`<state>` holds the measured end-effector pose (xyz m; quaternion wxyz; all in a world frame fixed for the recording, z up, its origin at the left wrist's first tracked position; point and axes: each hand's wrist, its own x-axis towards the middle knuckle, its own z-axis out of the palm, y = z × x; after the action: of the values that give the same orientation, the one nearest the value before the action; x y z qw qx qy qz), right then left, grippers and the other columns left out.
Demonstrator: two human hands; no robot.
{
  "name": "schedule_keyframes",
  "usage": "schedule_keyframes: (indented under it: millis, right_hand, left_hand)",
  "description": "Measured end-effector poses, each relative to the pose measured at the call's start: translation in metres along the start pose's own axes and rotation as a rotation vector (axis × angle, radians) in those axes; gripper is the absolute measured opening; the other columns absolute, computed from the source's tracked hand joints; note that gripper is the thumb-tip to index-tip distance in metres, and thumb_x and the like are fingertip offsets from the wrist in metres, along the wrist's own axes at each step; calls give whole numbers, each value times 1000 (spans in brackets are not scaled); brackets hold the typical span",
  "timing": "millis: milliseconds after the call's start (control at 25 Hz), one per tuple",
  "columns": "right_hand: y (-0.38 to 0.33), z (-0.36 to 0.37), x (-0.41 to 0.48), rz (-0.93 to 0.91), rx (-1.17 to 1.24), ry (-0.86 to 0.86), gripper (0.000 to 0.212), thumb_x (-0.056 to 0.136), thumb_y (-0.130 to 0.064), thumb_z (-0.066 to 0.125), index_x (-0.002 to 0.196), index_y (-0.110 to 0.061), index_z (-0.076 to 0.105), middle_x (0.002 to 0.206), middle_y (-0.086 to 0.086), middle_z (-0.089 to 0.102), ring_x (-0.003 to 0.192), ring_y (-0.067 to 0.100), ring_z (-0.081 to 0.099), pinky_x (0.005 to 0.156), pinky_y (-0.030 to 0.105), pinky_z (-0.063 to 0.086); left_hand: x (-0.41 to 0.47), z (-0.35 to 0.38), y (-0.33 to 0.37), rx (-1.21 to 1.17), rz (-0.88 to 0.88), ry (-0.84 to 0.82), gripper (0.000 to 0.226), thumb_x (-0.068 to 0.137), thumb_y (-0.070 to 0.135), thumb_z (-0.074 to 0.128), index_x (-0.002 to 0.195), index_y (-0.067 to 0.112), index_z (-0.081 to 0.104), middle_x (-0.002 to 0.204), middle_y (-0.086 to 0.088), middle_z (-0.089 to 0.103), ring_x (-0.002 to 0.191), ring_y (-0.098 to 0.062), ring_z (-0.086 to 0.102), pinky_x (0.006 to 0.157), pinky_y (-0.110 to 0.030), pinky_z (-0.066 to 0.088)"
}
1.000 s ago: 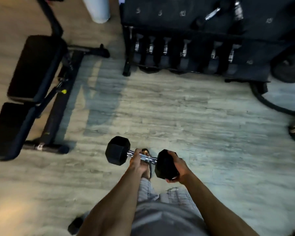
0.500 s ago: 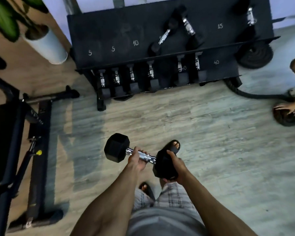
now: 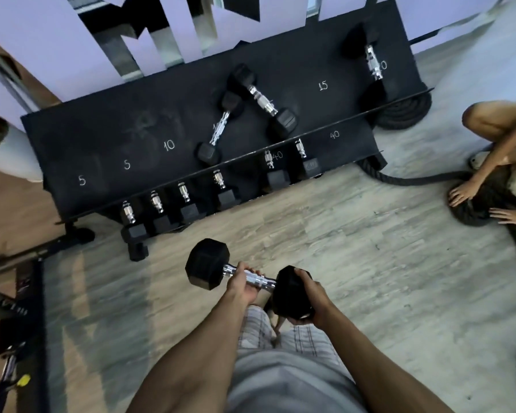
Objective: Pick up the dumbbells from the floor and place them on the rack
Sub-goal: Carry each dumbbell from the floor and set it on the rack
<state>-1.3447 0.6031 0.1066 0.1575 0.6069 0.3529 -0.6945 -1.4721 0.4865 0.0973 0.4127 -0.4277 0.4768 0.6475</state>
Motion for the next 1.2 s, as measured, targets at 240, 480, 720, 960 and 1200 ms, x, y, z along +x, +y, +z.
schedule_keyframes:
  millis: [240,480,720,960,1200]
  right_hand:
    - [-86,-42,36,22,124,38,76,59,-68,72,112,-14,62,108,23,69,94,43,69,76,66,53]
    - [-194,-94,79,37,206,34,73,65,-65,71,114,-11,62,109,27,68,87,44,70,64,56,56]
    - [-313,-142,111,49,246,102,82,58,-67,74,119,-15,57,113,23,67,93,43,70,63,57,56]
    - [-412,-181,126,-2,319,92,72,65,-64,72,117,-15,60,114,25,68,90,41,69,63,55,55]
    - [-508,-224,152,-79,304,53,67,69,-62,72,116,-18,53,113,27,66,77,42,70,61,56,55]
  left_hand:
    - [33,126,23,116,-30,-30,34,93,12,45,61,13,37,46,-3,41,51,-20,40,59,-33,42]
    - [74,258,39,150,-92,-50,34,91,7,42,59,11,36,44,-5,39,53,-20,37,48,-28,48]
    - [104,395,61,208,-90,-42,30,89,6,44,61,11,36,44,-5,40,52,-21,39,59,-34,43]
    - [125,501,83,258,-107,-114,28,89,7,45,63,13,37,42,-1,43,55,-20,42,61,-33,44]
    - [141,602,100,194,-57,-146,26,90,7,45,65,13,39,41,0,43,57,-18,41,68,-32,44]
